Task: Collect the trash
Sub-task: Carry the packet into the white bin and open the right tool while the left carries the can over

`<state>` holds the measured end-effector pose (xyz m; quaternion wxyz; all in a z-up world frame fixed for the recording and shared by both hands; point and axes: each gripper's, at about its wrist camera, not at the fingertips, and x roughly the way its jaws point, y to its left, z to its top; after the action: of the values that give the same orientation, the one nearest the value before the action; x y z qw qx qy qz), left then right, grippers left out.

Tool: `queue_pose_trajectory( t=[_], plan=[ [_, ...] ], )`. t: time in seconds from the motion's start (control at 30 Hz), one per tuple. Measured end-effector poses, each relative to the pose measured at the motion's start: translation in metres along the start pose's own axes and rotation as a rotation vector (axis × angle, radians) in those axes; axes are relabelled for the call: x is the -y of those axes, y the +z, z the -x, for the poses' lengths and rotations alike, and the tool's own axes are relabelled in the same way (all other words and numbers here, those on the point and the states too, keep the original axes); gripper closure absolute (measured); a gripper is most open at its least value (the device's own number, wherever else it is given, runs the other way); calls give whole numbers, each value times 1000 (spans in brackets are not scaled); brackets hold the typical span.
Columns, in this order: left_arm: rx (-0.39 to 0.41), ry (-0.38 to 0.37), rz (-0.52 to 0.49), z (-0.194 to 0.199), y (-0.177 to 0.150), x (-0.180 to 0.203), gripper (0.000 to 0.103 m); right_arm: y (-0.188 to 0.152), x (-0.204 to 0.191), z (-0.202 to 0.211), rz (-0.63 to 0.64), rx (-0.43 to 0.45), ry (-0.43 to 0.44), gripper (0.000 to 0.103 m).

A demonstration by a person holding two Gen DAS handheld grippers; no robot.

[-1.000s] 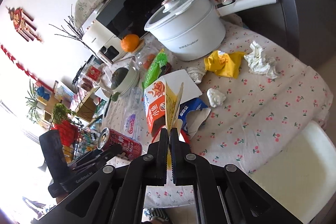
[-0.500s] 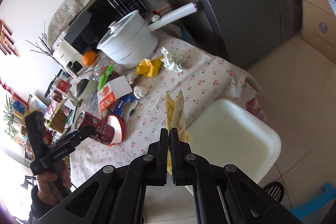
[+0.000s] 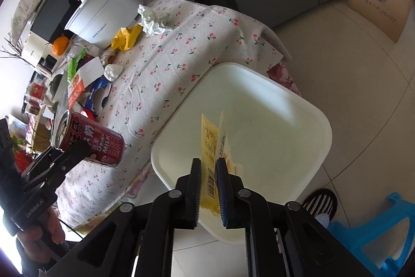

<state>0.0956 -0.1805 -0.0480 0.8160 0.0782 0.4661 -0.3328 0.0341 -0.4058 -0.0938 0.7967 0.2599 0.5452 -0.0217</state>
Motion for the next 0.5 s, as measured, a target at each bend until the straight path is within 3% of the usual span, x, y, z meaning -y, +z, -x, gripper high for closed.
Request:
queue_pose_trajectory(
  t=[0.1,0.23,0.5],
  plan=[
    [-12,-11,-27,-10,-2,9,46,-1,7,4,-5,0,-60,56],
    [-30,-16,-51,-25,-4,18,46,-7,11,14,23,23,-162,46],
    [-62,-49,-93,-58,-11,35,46,-6,23,25,-2,41,-208,37]
  ],
)
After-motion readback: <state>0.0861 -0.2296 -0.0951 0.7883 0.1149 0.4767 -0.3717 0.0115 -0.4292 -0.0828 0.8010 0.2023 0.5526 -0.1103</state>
